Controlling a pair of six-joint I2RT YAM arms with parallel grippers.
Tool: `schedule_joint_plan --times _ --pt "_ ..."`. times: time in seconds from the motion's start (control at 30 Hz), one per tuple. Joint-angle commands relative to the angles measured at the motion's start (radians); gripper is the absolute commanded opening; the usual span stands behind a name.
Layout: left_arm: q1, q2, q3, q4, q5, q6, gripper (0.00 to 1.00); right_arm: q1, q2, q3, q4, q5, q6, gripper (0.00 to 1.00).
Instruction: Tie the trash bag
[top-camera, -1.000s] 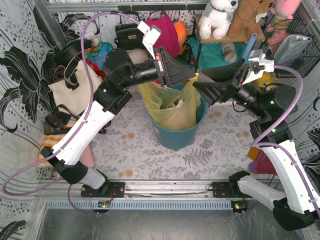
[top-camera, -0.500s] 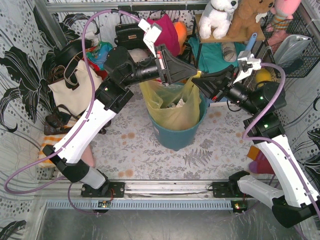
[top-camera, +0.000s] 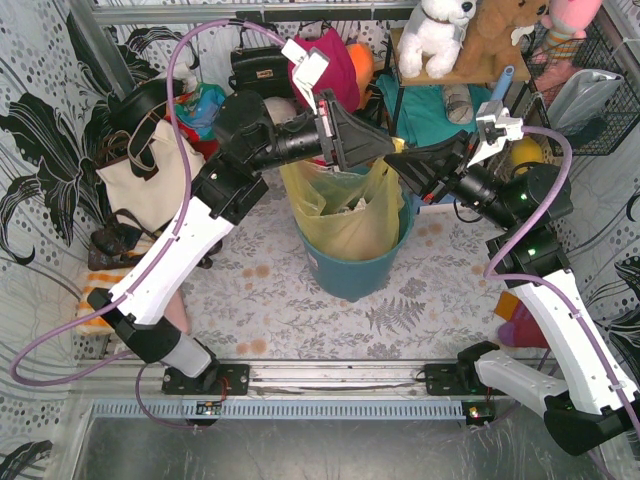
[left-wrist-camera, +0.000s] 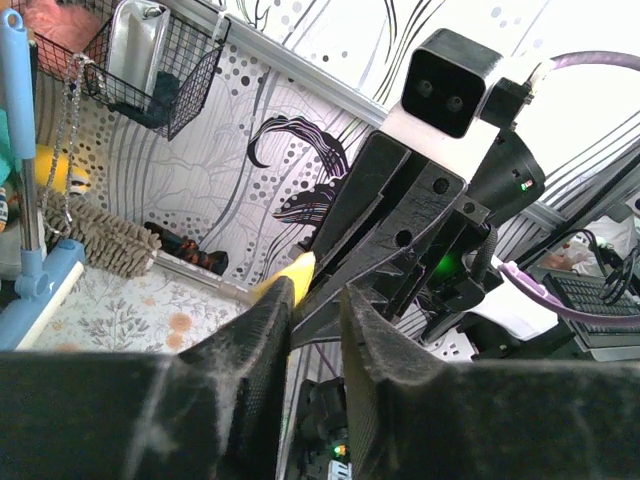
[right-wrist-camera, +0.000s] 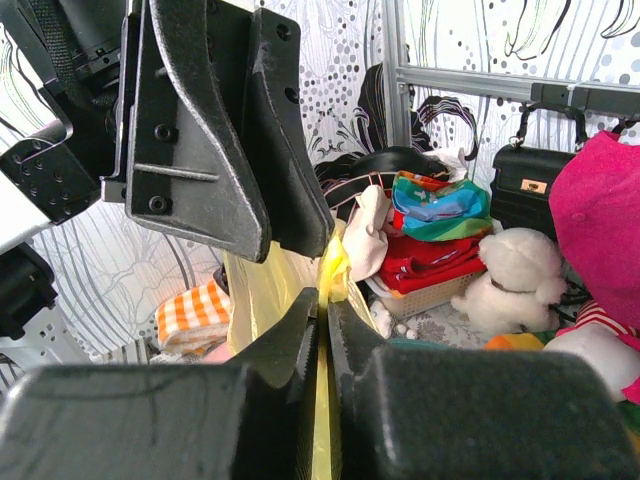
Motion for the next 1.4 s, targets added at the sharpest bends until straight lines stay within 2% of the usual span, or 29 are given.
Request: schedule_joint_plan --times 0.0,0.1,0.2,0.37,0.5,0.57,0.63,0.77,1.0,1.27,1.37 --pt "-0.002 0.02 0.048 0.039 -0.002 -0.001 0.37 0.003 -0.003 0.008 0.051 -0.01 -0.002 0.06" --pt "-0.002 0.038 0.069 0.036 0.001 -0.007 0.51 0.002 -0.003 0.007 0.053 -0.014 0.002 0.06" --pt "-0.002 0.052 0.086 0.029 -0.004 -0.008 0.57 0.003 -0.003 0.007 0.055 -0.018 0.004 0.06" --pt "-0.002 0.057 0.101 -0.023 -0.071 0.017 0.59 0.003 -0.009 0.006 0.056 -0.02 0.005 0.06" --pt "-0.001 0.029 0.085 -0.047 -0.184 0.036 0.6 0.002 -0.014 0.007 0.056 -0.023 0.004 0.05" --pt "-0.001 0.02 0.077 -0.041 -0.18 0.036 0.61 0.003 -0.016 0.007 0.056 -0.023 0.004 0.05" --pt "-0.001 0.026 0.075 -0.011 -0.114 0.024 0.6 0.003 -0.014 0.008 0.056 -0.023 0.003 0.05" --pt "-0.001 0.029 0.043 0.082 0.004 -0.021 0.55 0.003 -0.014 0.007 0.056 -0.02 0.004 0.05" --pt "-0.002 0.025 0.019 0.092 0.052 -0.015 0.49 0.002 -0.012 0.011 0.054 -0.018 0.004 0.05" --pt "-0.001 0.017 0.023 0.084 0.044 -0.004 0.26 0.002 -0.011 0.013 0.063 -0.021 0.004 0.05" --pt "-0.002 0.018 0.028 0.075 0.042 0.003 0.13 0.003 -0.01 0.014 0.06 -0.023 0.006 0.05"
